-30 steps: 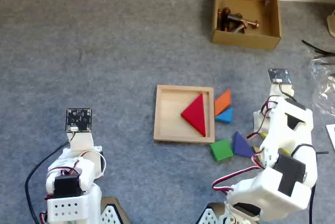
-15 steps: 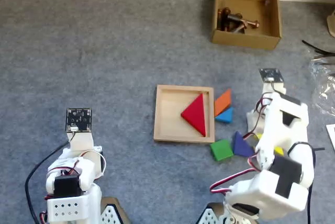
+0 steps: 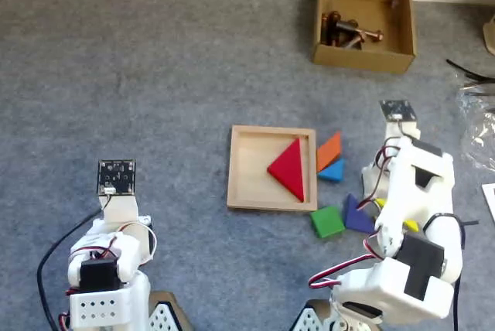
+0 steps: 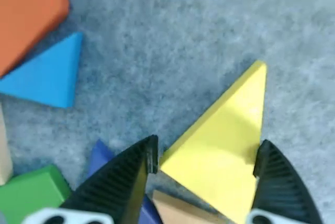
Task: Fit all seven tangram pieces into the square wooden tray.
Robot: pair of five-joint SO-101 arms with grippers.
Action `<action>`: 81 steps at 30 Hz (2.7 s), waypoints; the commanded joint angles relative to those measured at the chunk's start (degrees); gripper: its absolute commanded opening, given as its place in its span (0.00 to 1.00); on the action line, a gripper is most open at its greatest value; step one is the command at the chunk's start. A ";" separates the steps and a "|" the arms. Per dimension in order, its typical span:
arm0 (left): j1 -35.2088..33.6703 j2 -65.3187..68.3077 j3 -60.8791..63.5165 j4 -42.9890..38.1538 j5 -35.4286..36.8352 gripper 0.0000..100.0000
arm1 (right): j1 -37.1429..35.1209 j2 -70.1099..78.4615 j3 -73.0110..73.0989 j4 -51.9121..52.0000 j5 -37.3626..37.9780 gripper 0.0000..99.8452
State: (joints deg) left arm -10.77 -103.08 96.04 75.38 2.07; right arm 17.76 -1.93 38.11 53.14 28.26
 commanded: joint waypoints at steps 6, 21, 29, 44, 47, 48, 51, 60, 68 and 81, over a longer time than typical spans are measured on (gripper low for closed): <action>-0.48 0.40 1.19 0.44 0.09 0.00 | 0.57 -2.86 0.31 0.13 1.49 0.28; -0.48 0.40 1.19 0.44 0.09 0.00 | 0.84 1.27 3.56 -3.12 1.14 0.28; -0.48 0.40 1.19 0.44 0.09 0.00 | 0.84 3.82 3.56 -3.82 1.14 0.28; -0.48 0.40 1.19 0.44 0.09 0.00 | 0.92 3.74 3.56 -3.47 1.14 0.25; -0.48 0.40 1.19 0.44 0.09 0.00 | 0.84 3.65 3.47 -3.47 1.14 0.22; -0.48 0.40 1.19 0.44 0.09 0.00 | 0.84 3.65 3.30 -3.47 1.14 0.21; -0.48 0.40 1.19 0.44 0.09 0.00 | 0.92 3.74 1.36 -3.47 1.14 0.21; -0.48 0.40 1.19 0.44 0.09 0.00 | 1.54 3.65 -3.30 4.53 1.58 0.21; -0.48 0.40 1.19 0.44 0.09 0.00 | 1.54 3.65 -7.96 12.26 1.41 0.29; -0.48 0.40 1.19 0.44 0.09 0.00 | 1.54 3.65 -7.60 12.35 1.58 0.29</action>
State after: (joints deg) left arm -10.77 -103.08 96.04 75.38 2.07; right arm 18.64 1.85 33.36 64.57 29.23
